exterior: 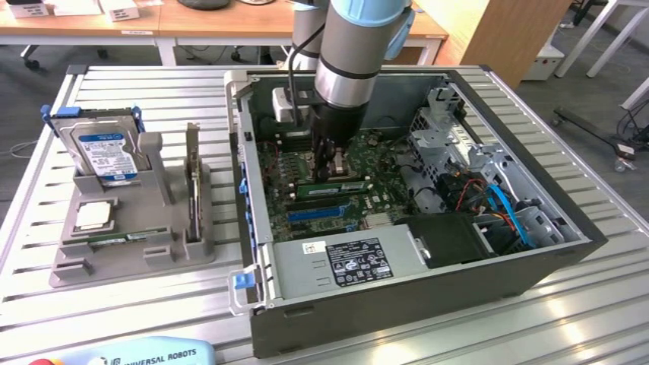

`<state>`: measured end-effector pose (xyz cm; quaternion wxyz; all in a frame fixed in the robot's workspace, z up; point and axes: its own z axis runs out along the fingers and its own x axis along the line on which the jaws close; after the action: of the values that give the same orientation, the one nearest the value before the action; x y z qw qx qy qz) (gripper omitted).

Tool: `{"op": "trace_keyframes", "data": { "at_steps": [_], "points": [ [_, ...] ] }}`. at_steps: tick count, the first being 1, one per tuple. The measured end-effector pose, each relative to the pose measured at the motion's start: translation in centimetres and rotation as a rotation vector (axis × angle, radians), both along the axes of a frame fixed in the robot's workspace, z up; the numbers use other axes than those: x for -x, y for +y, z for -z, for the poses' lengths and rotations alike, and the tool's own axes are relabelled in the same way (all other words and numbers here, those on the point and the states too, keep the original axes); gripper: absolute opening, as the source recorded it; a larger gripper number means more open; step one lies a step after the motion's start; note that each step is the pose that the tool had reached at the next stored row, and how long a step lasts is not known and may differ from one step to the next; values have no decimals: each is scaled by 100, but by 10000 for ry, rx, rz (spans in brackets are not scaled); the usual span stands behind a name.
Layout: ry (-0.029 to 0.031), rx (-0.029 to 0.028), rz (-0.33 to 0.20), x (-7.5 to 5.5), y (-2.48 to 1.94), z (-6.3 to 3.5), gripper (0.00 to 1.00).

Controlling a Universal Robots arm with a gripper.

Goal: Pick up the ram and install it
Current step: 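Press down the ram until it locks into place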

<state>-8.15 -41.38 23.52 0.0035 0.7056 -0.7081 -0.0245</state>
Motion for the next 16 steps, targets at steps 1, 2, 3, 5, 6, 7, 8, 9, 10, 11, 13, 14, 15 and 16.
{"op": "trace_keyframes", "data": {
  "at_steps": [1,2,3,5,6,7,8,9,10,11,13,14,15,16],
  "points": [
    [0,1,0,0,-1,2,10],
    [0,1,1,0,-1,4,10],
    [0,0,0,0,-2,5,10],
    [-1,-1,0,0,-2,10,10],
    [-1,-1,0,0,-2,10,10],
    [0,-1,0,0,-2,10,10],
    [-1,-1,0,0,-2,10,10],
    [0,-1,0,0,-3,12,10],
    [-1,-3,0,0,-4,15,10],
    [-2,-4,0,0,-3,20,10],
    [-1,-2,0,0,-3,27,10],
    [0,-1,0,0,-4,26,10],
    [0,-1,0,0,-4,26,10],
    [0,0,0,0,-4,27,10]
  ]
}}
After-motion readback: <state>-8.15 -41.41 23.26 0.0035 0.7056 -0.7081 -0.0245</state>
